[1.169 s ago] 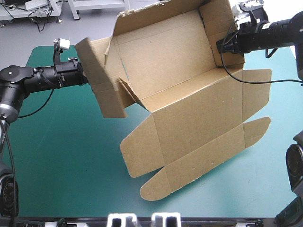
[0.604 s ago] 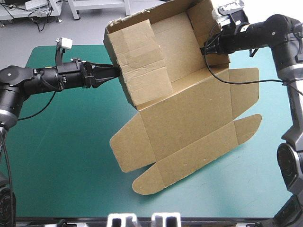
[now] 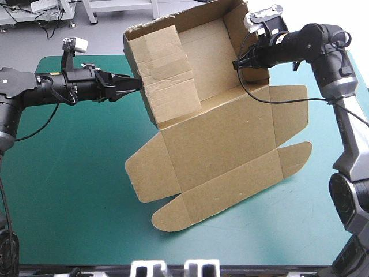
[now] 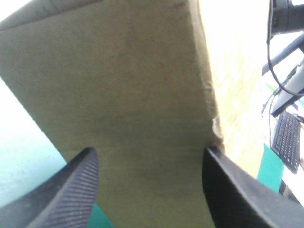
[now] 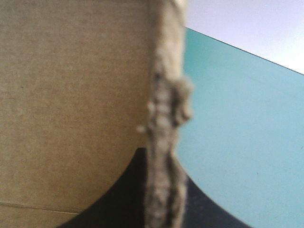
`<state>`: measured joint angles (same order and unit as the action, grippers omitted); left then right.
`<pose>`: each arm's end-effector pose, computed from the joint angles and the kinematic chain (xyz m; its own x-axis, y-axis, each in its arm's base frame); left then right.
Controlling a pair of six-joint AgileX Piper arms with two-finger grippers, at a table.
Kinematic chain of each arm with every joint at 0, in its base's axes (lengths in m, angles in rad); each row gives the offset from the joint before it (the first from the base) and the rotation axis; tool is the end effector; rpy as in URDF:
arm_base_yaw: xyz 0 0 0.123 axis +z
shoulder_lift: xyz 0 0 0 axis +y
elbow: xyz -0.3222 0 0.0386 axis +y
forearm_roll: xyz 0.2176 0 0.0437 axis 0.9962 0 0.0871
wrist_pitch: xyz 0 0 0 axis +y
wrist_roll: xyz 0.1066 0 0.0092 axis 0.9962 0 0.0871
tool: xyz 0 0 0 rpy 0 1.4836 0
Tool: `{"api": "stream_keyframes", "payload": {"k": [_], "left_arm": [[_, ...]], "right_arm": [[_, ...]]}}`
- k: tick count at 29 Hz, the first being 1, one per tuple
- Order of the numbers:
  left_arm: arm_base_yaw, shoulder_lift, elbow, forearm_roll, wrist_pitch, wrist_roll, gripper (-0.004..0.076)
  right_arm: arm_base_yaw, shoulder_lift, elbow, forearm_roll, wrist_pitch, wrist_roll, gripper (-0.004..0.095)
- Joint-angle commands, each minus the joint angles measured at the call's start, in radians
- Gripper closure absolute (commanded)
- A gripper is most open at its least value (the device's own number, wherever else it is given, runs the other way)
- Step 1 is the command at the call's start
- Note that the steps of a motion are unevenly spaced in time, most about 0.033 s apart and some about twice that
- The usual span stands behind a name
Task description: Fold the box
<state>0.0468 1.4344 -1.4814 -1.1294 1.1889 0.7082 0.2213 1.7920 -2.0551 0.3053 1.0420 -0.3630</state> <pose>0.2587 -0.0778 0.4646 -0.6040 -0.0063 -0.7970 0.6500 0.5747 -0.4972 0.3724 0.1123 0.4633 -0.5101 -0.3166 -0.7997 -0.5253 0.8509 -0.0018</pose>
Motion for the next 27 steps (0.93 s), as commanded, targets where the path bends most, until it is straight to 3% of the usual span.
{"api": "stream_keyframes", "payload": {"k": [1, 7, 11, 15, 18, 22, 27], "left_arm": [[-0.010, -0.036, -0.039, -0.066, -0.039, -0.036, 0.0261], [-0.010, -0.036, -0.039, -0.044, -0.075, -0.071, 0.0261], [-0.034, -0.036, -0.039, 0.099, -0.125, -0.163, 0.0261], [-0.134, -0.036, -0.039, 0.285, -0.251, -0.287, 0.0261], [-0.225, -0.036, -0.039, 0.461, -0.401, -0.431, 0.0261], [-0.326, -0.034, -0.039, 0.733, -0.551, -0.734, 0.0261], [-0.409, 0.000, -0.039, 1.008, -0.611, -1.030, 0.0261]], "right_arm": [[0.005, -0.043, -0.029, 0.036, -0.081, 0.014, 0.0926], [0.038, -0.043, -0.029, 0.036, -0.125, 0.020, 0.0926], [0.065, -0.043, -0.029, 0.036, -0.151, 0.020, 0.0926], [0.086, -0.041, -0.029, 0.033, -0.176, 0.041, 0.0926], [0.093, -0.040, -0.029, 0.031, -0.169, 0.073, 0.0926], [0.093, -0.038, -0.029, 0.013, -0.147, 0.115, 0.0926], [0.093, -0.014, -0.029, -0.004, -0.097, 0.156, 0.0926]]}}
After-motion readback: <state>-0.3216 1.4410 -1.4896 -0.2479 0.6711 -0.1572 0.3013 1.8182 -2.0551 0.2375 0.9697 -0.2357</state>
